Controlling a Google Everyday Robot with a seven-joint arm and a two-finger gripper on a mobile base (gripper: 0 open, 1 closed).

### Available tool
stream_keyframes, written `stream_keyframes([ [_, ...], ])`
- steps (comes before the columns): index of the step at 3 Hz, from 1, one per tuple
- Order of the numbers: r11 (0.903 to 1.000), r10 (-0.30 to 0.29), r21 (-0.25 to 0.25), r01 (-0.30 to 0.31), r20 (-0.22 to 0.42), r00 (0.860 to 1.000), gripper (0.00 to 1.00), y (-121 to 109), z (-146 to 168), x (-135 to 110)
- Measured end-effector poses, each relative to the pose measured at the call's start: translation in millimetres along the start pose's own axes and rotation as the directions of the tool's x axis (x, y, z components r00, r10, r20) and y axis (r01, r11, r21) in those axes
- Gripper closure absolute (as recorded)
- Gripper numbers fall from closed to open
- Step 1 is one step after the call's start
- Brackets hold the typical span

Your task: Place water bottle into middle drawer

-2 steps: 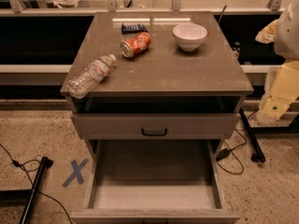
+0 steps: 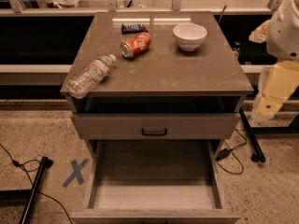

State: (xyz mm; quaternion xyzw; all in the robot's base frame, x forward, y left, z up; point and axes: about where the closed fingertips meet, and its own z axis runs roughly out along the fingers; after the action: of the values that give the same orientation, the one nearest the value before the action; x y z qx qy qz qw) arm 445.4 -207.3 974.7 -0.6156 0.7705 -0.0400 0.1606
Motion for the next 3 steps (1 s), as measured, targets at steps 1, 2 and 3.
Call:
stream_keyframes([
  [1,0.9934,-0.105,0.049,0.104,0.019,0.994,0.00,-30.7,13.9,-23.7],
  [2,0.9700,-0.231,0.081,0.229,0.011,0.973,0.00,-69.9,27.2,-60.7],
  [3,0.9096,-0.404,0.119,0.398,0.027,0.915,0.00,-98.3,33.4,-116.2],
])
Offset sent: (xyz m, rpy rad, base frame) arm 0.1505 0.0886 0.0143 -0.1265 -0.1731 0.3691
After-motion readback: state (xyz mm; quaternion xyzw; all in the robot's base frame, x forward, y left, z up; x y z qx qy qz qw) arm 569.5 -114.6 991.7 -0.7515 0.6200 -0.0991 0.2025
